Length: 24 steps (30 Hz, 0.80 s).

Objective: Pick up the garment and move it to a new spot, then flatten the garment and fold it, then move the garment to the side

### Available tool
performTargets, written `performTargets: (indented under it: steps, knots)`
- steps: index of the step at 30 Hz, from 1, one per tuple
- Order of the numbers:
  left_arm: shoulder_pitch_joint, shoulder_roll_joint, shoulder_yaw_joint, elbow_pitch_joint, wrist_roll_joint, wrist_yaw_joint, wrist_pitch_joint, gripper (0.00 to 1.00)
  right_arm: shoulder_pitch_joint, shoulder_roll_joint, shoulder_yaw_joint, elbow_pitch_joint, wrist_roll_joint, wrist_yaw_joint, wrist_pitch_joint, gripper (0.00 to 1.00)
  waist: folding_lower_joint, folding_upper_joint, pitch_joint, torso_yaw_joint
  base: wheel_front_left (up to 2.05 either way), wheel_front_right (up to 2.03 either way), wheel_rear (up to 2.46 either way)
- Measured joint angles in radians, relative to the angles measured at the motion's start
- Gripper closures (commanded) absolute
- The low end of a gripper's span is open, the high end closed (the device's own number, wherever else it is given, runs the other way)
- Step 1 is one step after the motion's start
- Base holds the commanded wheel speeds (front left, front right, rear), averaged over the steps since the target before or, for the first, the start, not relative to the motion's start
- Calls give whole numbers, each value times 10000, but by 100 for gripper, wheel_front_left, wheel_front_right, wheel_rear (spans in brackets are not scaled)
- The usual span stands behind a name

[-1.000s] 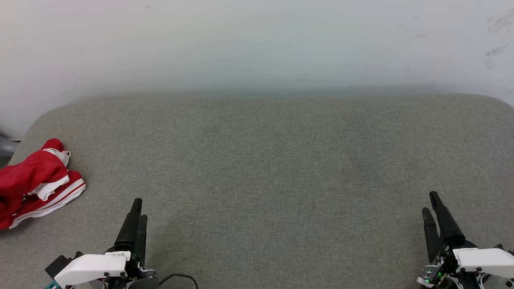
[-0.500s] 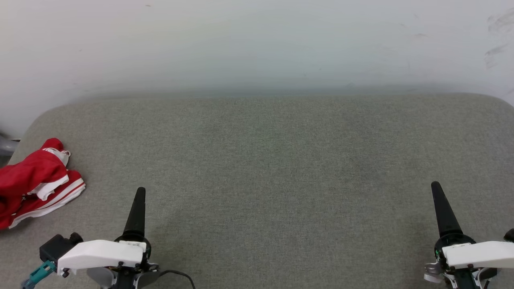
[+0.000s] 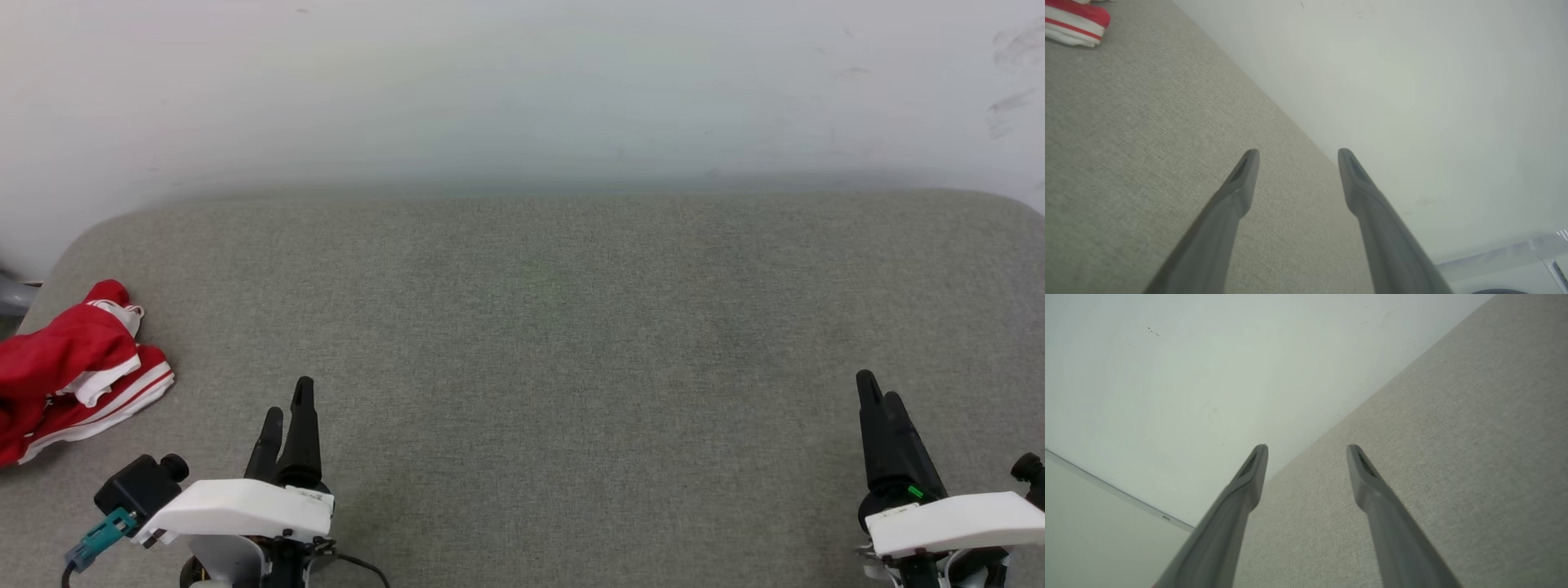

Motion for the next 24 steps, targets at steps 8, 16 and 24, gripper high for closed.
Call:
performTargets:
  steps: [8,16,24]
  knots:
    - [94,2,-238,-75,1342,176,-270,0,122,0,113,-71,-1321,0,-263,0,0,0,0,10,0,0,0]
    - [123,21,-472,-190,2575,320,-504,0,253,0,169,-136,-2464,0,-495,0,0,0,7,11,0,0,0]
    - [137,88,-713,-324,3582,510,-719,0,322,-2,213,-267,-3486,0,-736,0,0,0,14,12,0,0,0]
